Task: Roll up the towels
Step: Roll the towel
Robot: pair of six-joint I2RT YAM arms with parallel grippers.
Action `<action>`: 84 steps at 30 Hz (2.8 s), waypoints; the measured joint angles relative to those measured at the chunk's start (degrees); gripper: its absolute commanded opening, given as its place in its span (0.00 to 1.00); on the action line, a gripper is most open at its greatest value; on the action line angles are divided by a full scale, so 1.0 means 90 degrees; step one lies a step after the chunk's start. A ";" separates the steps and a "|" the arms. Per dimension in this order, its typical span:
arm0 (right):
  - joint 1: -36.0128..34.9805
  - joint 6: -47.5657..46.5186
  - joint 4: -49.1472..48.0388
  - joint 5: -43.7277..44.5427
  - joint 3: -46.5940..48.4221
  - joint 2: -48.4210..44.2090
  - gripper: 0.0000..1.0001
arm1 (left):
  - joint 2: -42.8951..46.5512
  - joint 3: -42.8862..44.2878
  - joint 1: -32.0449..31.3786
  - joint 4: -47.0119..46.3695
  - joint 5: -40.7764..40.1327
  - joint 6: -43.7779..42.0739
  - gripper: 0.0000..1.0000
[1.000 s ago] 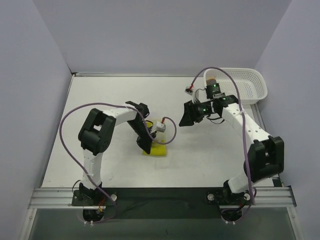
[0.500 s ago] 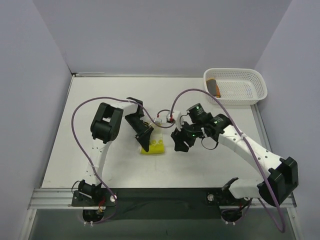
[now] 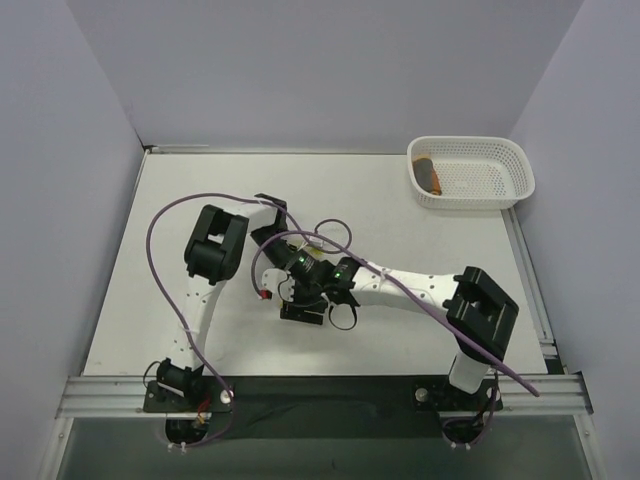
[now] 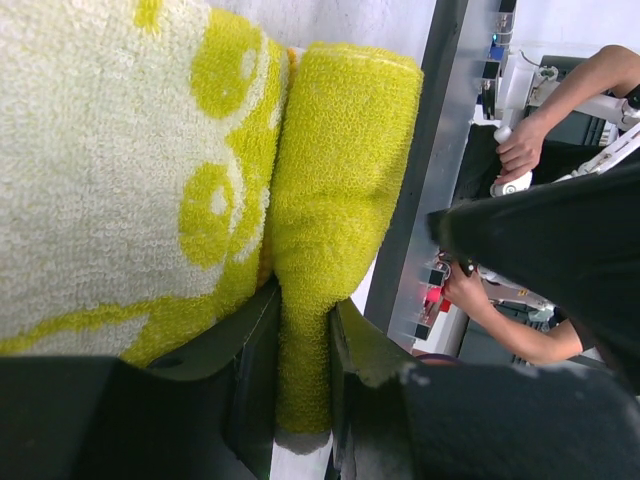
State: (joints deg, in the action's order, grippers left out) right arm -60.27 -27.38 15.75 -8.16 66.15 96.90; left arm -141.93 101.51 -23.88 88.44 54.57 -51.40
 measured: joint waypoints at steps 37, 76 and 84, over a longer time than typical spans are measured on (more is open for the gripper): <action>0.1486 0.0461 0.1270 -0.4216 0.1280 0.2096 0.00 | 0.4583 -0.3412 0.3388 -0.2829 0.0435 -0.0471 0.71; 0.2016 0.0976 0.4590 -0.7152 0.4073 0.5258 0.03 | 0.8230 -0.7572 -0.2385 -0.7461 -0.4044 -0.0359 0.73; 0.2052 0.0996 0.4590 -0.7118 0.4095 0.5258 0.14 | 0.7769 -0.7720 -0.2562 -0.7713 -0.4184 -0.0304 0.32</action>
State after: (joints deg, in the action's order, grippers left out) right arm -41.80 -18.41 57.06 -72.23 103.00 144.22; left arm -72.01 32.03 -46.94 19.03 16.91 -54.13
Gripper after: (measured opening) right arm 0.170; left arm 0.430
